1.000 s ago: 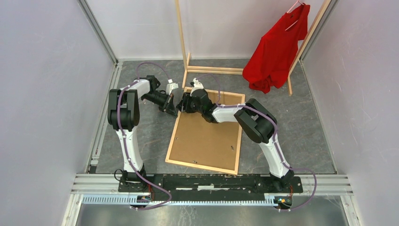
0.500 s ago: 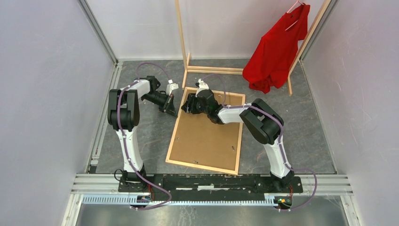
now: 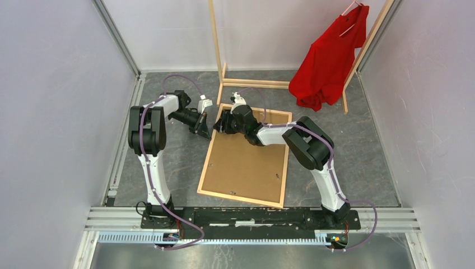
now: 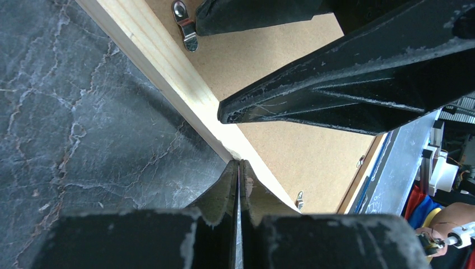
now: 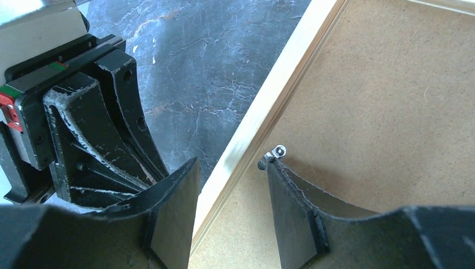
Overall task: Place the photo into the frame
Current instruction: Install the photo frame at the center of the board.
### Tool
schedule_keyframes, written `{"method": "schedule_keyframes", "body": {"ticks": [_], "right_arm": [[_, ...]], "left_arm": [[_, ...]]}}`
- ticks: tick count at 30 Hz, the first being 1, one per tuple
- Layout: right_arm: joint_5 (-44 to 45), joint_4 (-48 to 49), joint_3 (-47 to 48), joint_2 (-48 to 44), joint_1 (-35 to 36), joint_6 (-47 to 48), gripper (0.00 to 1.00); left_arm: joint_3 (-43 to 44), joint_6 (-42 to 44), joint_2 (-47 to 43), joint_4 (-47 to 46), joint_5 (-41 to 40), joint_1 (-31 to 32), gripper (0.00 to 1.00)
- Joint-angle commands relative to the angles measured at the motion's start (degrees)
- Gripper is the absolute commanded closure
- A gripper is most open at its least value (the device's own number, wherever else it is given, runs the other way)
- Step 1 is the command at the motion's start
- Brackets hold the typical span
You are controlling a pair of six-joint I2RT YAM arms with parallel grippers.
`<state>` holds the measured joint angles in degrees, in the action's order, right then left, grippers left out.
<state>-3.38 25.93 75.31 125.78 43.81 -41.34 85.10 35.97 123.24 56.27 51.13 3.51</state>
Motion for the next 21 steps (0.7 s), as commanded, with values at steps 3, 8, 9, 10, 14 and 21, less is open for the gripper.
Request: {"method": "schedule_keyframes", "body": {"ticks": [3, 8, 9, 10, 14, 21], "right_arm": [[0.55, -3.11, 1.73, 2.71, 0.16, -0.80, 0.46], [0.04, -3.13, 2.58, 3.68, 0.12, -1.68, 0.46], [0.17, -3.17, 2.72, 3.92, 0.07, -1.79, 0.46], [0.28, -3.10, 2.74, 4.08, 0.05, -1.99, 0.46], [1.09, -3.57, 3.26, 4.53, 0.09, -2.05, 0.46], [1.89, -3.66, 3.31, 4.29, -0.34, -2.06, 0.47]], "left_arm": [[-0.68, 1.48, -0.81, 1.65, -1.50, 0.76, 0.93], [-0.42, 1.45, -0.73, 1.83, -1.39, 0.71, 0.93], [-0.30, 1.64, -0.66, 2.02, -1.39, 0.75, 0.93], [-0.14, 1.73, -0.53, 2.16, -1.39, 0.74, 0.93], [-0.14, 1.92, -0.56, 2.27, -1.55, 0.71, 0.93], [-0.12, 2.20, -0.45, 2.65, -1.40, 0.72, 0.93]]}}
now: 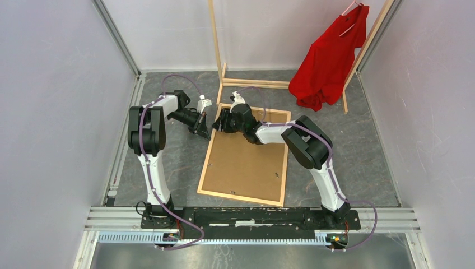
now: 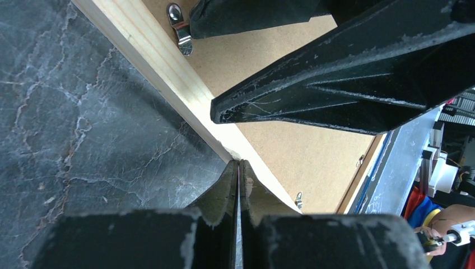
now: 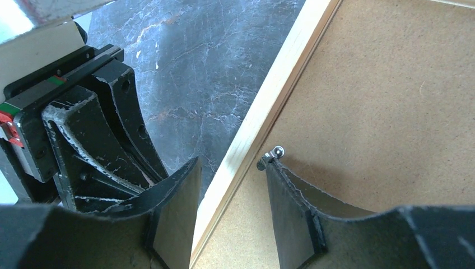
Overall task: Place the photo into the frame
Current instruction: Install the photo frame at the center of the board.
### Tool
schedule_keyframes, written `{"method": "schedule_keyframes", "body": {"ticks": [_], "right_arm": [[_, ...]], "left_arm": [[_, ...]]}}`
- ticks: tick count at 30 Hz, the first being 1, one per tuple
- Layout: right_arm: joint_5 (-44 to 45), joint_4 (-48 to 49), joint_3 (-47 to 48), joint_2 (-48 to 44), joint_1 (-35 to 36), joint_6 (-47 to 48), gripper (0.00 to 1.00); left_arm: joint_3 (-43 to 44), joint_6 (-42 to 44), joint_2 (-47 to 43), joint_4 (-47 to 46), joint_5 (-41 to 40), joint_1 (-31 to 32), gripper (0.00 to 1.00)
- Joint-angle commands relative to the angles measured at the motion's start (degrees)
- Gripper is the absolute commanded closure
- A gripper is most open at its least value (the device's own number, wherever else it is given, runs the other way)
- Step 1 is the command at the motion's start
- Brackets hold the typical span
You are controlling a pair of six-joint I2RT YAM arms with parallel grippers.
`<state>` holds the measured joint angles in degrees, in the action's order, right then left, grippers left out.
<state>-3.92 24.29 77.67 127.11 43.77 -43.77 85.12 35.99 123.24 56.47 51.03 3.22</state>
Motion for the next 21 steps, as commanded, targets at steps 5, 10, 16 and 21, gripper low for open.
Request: {"method": "schedule_keyframes", "body": {"ticks": [5, 10, 16, 21], "right_arm": [[3.40, -0.76, -3.84, -0.81, -1.91, 1.75, 0.47], [3.44, -0.75, -6.70, -2.99, -2.20, 2.96, 0.47], [0.66, 0.75, -8.45, -3.06, -1.73, 1.45, 0.47], [-0.51, 0.63, -6.63, -1.87, -0.40, 0.69, 0.46]], "left_arm": [[-0.29, 2.60, -0.85, 2.91, -1.31, 0.99, 0.93], [-1.31, 3.00, -1.15, 3.18, -0.32, 1.07, 0.94], [-2.33, 3.73, -0.41, 3.17, 0.07, 1.61, 0.94], [-2.06, 3.92, 0.15, 3.21, 0.02, 1.61, 0.94]]}}
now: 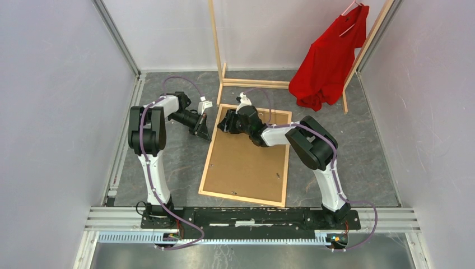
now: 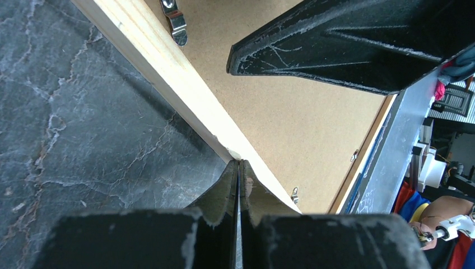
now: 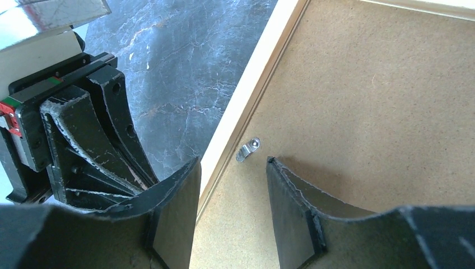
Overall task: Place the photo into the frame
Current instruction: Install the photo frame at the center of the board.
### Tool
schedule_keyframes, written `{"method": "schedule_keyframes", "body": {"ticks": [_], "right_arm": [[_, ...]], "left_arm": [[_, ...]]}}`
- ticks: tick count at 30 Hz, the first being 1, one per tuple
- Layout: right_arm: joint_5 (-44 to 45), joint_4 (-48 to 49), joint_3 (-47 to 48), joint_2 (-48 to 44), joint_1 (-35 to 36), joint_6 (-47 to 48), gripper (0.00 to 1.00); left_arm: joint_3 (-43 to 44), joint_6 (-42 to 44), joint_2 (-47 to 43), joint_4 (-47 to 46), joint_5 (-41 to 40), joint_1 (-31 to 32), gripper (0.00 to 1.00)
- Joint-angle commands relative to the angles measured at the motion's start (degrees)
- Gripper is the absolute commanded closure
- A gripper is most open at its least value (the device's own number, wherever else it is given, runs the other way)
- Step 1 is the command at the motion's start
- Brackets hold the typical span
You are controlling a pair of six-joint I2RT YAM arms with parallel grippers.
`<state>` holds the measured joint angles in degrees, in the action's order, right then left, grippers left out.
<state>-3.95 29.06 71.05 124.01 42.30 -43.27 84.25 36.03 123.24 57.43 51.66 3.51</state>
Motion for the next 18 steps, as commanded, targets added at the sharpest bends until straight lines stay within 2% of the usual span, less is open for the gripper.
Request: {"method": "schedule_keyframes", "body": {"ticks": [1, 18], "right_arm": [[-0.52, -4.17, 0.31, 1.40, 1.28, 0.12, 0.46], [-1.16, -4.64, 2.92, 3.52, 2.19, -1.96, 0.46]], "left_arm": [[-1.07, 3.85, 0.22, 2.24, -0.60, 1.33, 0.94], [-0.66, 3.76, -0.06, 2.20, -0.95, 1.33, 0.94]]}}
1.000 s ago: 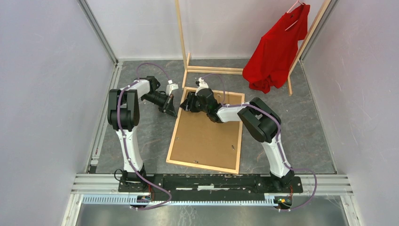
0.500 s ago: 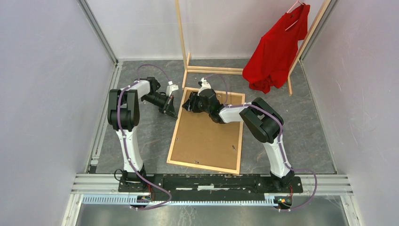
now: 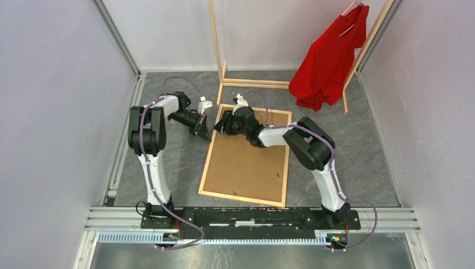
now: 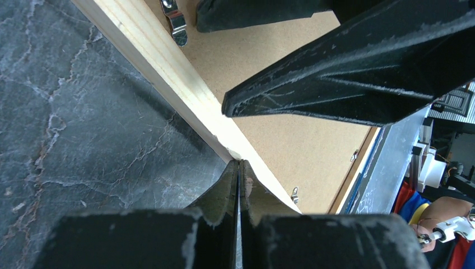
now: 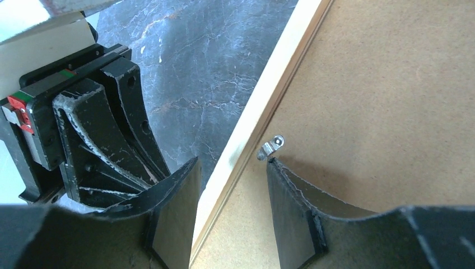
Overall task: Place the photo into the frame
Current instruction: Install the photo frame at the center of the board.
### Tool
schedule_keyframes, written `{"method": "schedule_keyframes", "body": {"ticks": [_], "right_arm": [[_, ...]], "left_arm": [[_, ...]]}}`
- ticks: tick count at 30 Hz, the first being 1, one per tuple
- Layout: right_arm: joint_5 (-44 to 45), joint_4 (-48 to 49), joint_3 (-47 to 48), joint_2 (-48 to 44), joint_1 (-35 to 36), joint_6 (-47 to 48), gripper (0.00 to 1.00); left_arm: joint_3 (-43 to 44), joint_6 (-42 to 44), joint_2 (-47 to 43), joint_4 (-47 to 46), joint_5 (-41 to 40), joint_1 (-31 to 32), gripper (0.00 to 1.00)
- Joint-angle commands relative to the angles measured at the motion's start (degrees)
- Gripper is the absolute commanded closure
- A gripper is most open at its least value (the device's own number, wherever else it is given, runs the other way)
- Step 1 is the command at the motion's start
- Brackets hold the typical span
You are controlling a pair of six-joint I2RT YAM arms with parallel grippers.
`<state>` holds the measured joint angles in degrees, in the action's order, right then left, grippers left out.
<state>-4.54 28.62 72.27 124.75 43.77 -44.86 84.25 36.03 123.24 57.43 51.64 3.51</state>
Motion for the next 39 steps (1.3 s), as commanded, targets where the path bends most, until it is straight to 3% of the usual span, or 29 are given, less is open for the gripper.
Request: {"method": "schedule_keyframes", "body": {"ticks": [1, 11, 21, 28, 39], "right_arm": [[-0.27, -4.48, 2.04, 3.01, 0.77, -0.40, 0.46], [4.12, -5.74, 3.09, 3.42, 0.94, 1.26, 0.46], [2.81, -5.34, 4.20, 5.40, 1.25, -0.63, 0.46], [2.93, -3.96, 0.11, 3.29, 1.69, -1.70, 0.46], [6.04, -6.02, 3.97, 5.31, 1.53, -0.82, 0.46]], "left_arm": [[-0.66, 3.76, -0.10, 2.24, -0.92, 1.33, 0.94], [-0.99, 4.12, -0.12, 2.24, -1.29, 1.33, 0.94], [-0.82, 4.13, 0.20, 2.20, -1.29, 1.32, 0.94], [-0.86, 4.22, 0.32, 2.24, -1.33, 1.28, 0.94], [-0.81, 4.09, -0.14, 2.24, -1.19, 1.33, 0.94]]}}
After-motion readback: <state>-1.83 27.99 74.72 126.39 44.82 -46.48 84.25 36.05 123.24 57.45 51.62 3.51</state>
